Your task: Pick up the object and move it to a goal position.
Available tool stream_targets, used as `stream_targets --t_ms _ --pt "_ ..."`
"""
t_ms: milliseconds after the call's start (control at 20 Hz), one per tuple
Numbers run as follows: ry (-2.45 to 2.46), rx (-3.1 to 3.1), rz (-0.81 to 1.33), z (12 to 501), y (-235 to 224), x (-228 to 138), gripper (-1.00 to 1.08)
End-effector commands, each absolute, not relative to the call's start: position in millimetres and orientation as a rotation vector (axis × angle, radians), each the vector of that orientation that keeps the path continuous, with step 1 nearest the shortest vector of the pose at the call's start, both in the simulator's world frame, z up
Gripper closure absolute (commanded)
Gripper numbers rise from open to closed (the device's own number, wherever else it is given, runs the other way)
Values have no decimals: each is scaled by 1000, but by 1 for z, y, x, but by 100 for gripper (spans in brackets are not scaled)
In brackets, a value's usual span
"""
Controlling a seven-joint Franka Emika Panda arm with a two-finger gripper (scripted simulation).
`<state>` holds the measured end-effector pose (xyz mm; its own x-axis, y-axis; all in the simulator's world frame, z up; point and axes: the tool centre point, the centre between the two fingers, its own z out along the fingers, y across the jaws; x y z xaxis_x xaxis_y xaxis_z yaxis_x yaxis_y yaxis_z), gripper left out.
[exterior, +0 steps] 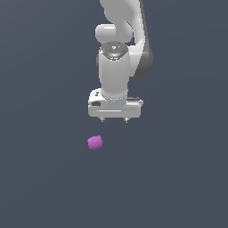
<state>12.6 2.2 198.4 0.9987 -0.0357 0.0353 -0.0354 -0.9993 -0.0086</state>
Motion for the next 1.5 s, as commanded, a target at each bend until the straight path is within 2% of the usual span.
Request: stream_targets --t_ms 0,750,1450 --pt "56 -3133 -55 198 2 13 -92" --pt "-34 -3126 -79 213 21 15 -92" --pt "360 -3093 -54 190 0 23 -92"
